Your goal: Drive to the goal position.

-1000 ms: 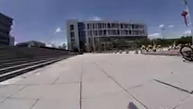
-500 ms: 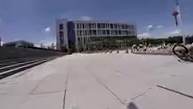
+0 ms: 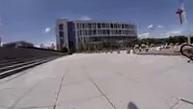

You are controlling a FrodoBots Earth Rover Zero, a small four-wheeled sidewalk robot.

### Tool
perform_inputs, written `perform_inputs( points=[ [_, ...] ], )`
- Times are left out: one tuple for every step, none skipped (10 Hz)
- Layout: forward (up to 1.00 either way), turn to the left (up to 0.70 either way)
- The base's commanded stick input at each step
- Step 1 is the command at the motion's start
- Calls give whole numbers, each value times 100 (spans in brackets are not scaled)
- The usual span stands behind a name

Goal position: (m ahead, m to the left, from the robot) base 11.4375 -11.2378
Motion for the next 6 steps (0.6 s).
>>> perform_inputs(
  points=[
    [100,1],
    [100,26],
    [100,41],
    [100,41],
    [100,18],
    [100,1]
  ],
)
